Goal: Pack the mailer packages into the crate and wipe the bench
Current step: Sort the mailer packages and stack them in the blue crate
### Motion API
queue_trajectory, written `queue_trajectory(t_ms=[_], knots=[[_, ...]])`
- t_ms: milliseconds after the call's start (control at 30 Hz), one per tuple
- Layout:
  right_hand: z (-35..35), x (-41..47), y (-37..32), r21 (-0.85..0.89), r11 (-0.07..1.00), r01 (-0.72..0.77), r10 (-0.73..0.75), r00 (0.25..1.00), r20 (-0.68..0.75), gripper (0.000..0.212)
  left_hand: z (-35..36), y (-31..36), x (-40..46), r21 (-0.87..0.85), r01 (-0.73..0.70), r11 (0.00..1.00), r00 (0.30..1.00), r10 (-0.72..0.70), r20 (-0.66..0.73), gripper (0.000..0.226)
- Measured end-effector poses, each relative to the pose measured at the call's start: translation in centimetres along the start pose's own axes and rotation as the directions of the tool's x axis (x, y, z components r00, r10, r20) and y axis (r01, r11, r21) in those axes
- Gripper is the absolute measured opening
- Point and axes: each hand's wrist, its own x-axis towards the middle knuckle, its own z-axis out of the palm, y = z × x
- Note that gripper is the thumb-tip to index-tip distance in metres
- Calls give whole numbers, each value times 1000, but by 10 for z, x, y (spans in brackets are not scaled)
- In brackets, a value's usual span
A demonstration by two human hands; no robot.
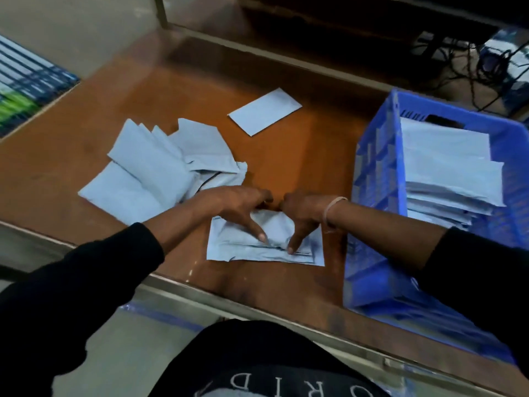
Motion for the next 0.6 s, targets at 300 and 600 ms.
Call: queue_trajectory(t_ms=[300,600], knots=[[-17,2,37,73,992,-106,120,967,-224,85,8,3,4,12,48,999,963,-43,-264,83],[-34,-22,44,260,913,-316,294,948,120,62,-23,0,-23,-649,175,740,810,-484,-333,52]])
